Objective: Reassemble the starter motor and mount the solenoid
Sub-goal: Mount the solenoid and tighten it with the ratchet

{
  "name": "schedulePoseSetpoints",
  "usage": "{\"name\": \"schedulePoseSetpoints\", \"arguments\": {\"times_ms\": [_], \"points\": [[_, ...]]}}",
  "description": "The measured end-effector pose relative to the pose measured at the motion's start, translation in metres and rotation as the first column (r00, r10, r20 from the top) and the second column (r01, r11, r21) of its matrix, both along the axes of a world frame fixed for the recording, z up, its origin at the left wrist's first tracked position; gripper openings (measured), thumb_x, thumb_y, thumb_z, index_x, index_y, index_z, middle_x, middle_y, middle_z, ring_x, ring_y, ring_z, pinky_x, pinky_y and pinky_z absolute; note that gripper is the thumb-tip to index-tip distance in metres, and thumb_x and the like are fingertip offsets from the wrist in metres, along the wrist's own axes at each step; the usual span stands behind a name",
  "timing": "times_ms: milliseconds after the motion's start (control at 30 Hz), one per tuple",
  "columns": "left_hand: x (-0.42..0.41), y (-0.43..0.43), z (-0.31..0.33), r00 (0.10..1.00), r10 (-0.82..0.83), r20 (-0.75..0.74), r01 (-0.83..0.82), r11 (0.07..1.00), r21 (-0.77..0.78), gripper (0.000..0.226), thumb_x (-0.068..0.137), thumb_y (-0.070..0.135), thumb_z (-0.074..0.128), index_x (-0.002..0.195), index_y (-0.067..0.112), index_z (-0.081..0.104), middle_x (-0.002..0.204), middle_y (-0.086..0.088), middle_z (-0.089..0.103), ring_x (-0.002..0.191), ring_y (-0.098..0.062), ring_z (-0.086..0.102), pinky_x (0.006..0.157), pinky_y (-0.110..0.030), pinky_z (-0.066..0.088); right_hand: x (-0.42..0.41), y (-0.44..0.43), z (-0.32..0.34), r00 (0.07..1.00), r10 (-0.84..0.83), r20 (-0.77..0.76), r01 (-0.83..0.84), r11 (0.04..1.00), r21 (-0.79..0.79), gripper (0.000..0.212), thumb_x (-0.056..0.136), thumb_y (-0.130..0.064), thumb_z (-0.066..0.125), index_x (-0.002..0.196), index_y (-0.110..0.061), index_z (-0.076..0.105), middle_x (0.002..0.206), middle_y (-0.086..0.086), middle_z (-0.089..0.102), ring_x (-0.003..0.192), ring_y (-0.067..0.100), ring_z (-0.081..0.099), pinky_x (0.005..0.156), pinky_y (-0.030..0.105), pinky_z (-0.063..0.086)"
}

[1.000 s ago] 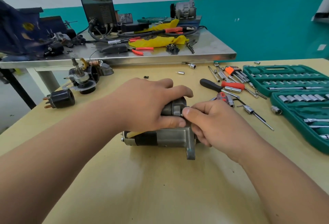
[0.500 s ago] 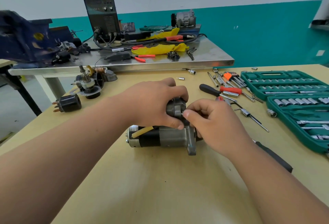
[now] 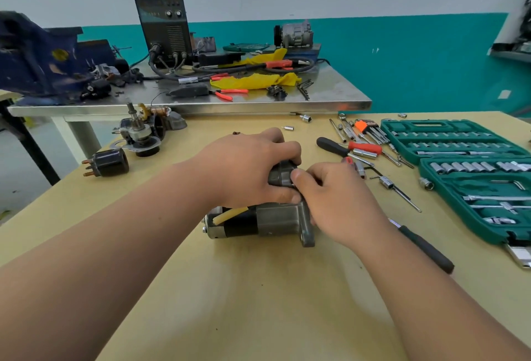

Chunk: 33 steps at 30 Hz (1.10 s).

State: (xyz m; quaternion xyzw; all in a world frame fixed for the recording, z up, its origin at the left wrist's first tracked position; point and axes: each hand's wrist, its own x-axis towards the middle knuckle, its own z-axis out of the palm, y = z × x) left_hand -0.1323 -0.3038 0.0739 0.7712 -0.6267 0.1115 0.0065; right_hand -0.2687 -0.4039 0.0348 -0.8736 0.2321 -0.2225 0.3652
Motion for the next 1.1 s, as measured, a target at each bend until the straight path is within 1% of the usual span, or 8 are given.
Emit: {"name": "schedulePoseSetpoints", "arguments": {"times_ms": [133,233,367,467,567,700,933,1100], "points": [[-0.003,0.003,-0.001,1.000,-0.007,0.016,0.007,1.000,-0.009,0.047,0.081,0.073,0.037,0.120,0.045,0.039,0.119,0.012,0.044,0.083,-0.016,0.058,0.066,-0.031,0.051,-0.011,-0.038,0.005,0.996,0.026,-0.081,-0.027,1.000,-0.008,0.037,0.095,-0.042,0.045,0.073,-0.019,0.064,0.057,-0.005,0.062,0.052,0.011,0.059,0.052,0.035,0.050],[-0.002,0.003,-0.001,1.000,-0.013,0.006,0.013,1.000,-0.017,0.042,0.086,0.069,0.040,0.121,0.046,0.039,0.119,0.013,0.044,0.086,-0.016,0.058,0.066,-0.029,0.048,-0.027,-0.088,0.001,0.963,-0.050,-0.263,-0.048,0.934,-0.353,0.020,0.097,-0.020,0.047,0.098,-0.032,0.062,0.098,-0.012,0.065,0.082,0.006,0.060,0.066,0.025,0.048],[0.006,0.004,0.001,1.000,-0.019,-0.020,0.019,1.000,-0.004,0.040,0.088,0.066,0.041,0.122,0.045,0.042,0.117,0.015,0.045,0.090,-0.015,0.056,0.072,-0.031,0.049,-0.051,-0.124,-0.019,0.715,-0.139,-0.685,-0.423,0.695,-0.582,0.073,0.087,-0.004,0.050,0.141,-0.046,0.024,0.146,-0.011,0.028,0.093,0.011,0.058,0.070,0.030,0.055],[0.016,0.011,0.005,0.999,-0.002,-0.053,0.003,1.000,0.011,0.040,0.087,0.067,0.041,0.120,0.045,0.044,0.112,0.018,0.045,0.089,-0.012,0.054,0.072,-0.031,0.048,-0.058,-0.133,-0.020,0.692,-0.111,-0.713,-0.583,0.496,-0.643,0.091,0.082,0.001,0.052,0.142,-0.050,0.005,0.155,-0.013,0.010,0.116,0.015,0.053,0.068,0.027,0.054],[0.024,0.018,0.007,0.997,0.045,-0.064,-0.043,0.999,0.025,0.046,0.082,0.070,0.035,0.119,0.045,0.044,0.109,0.019,0.045,0.089,-0.011,0.054,0.073,-0.031,0.049,-0.052,-0.134,-0.017,0.660,-0.015,-0.751,-0.708,0.324,-0.628,0.075,0.092,-0.014,0.051,0.145,-0.047,0.009,0.156,-0.009,0.016,0.126,0.016,0.045,0.086,0.034,0.052],[0.022,0.024,0.006,0.996,0.064,-0.056,-0.064,0.998,0.010,0.046,0.085,0.067,0.031,0.121,0.043,0.046,0.113,0.017,0.048,0.090,-0.012,0.055,0.077,-0.036,0.051,-0.038,-0.128,-0.016,0.681,0.050,-0.730,-0.714,0.265,-0.648,0.050,0.096,-0.045,0.039,0.144,-0.040,0.025,0.144,-0.010,0.034,0.114,0.015,0.051,0.076,0.026,0.044],[0.019,0.028,0.004,0.998,0.055,-0.034,-0.054,0.998,0.016,0.062,0.075,0.084,0.029,0.121,0.045,0.042,0.110,0.017,0.046,0.085,-0.010,0.054,0.071,-0.032,0.051,-0.021,-0.105,-0.036,0.732,0.047,-0.679,-0.634,0.412,-0.655,0.030,0.093,-0.031,0.048,0.122,-0.029,0.043,0.131,-0.003,0.038,0.097,0.020,0.057,0.079,0.035,0.052],[0.020,0.027,-0.002,0.999,0.036,-0.009,-0.036,0.999,-0.008,0.040,0.083,0.066,0.050,0.114,0.045,0.040,0.108,0.015,0.047,0.077,-0.010,0.053,0.054,-0.017,0.034,-0.030,-0.094,-0.038,0.972,0.160,-0.175,-0.197,0.954,-0.225,0.009,0.093,-0.029,0.055,0.092,-0.033,0.047,0.080,-0.011,0.057,0.067,0.008,0.054,0.058,0.019,0.040]]}}
